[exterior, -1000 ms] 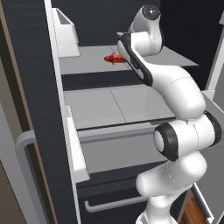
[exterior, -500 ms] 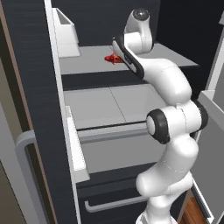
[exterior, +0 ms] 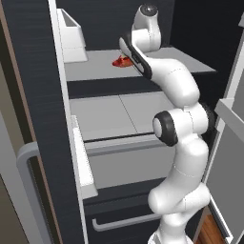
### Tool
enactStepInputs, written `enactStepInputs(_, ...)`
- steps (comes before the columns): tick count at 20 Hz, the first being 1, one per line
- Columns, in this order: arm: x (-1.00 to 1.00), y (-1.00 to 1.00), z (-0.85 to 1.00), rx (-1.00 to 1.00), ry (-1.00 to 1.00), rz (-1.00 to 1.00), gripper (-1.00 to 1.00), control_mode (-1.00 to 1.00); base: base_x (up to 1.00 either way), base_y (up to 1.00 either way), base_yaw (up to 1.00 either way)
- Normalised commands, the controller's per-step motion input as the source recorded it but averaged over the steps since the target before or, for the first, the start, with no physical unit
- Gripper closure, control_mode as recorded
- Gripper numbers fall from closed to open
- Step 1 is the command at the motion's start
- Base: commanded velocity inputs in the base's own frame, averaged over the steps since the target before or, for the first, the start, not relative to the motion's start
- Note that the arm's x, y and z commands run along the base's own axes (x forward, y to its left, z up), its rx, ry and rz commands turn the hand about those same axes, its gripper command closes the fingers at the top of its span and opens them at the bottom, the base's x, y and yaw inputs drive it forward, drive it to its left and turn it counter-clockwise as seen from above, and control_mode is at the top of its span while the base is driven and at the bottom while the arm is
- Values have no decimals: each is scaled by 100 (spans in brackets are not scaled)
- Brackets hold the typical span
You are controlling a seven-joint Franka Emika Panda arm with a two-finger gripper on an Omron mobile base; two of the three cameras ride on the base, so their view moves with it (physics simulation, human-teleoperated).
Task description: Place the fish on the counter behind the older fish on the same shelf of the fridge to maintain FIFO order. Close the fridge door when finished.
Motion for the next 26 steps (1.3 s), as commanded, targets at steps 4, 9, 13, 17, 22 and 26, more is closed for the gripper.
enactStepInputs(4,37,0,-26,-4,10,4,100,-100,0,0,0)
enactStepInputs(9,16,10,-41,-4,6,2,-100,-100,0,0,0)
enactStepInputs(13,0,1,-39,-4,1,0,-100,-100,0,0,0)
enactStepInputs(17,-2,2,-4,-2,-1,0,-100,-100,0,0,0)
enactStepInputs(22,-24,4,0,-1,-13,1,-100,-100,0,0,0)
enactStepInputs(26,-59,3,0,0,-25,0,-100,-100,0,0,0)
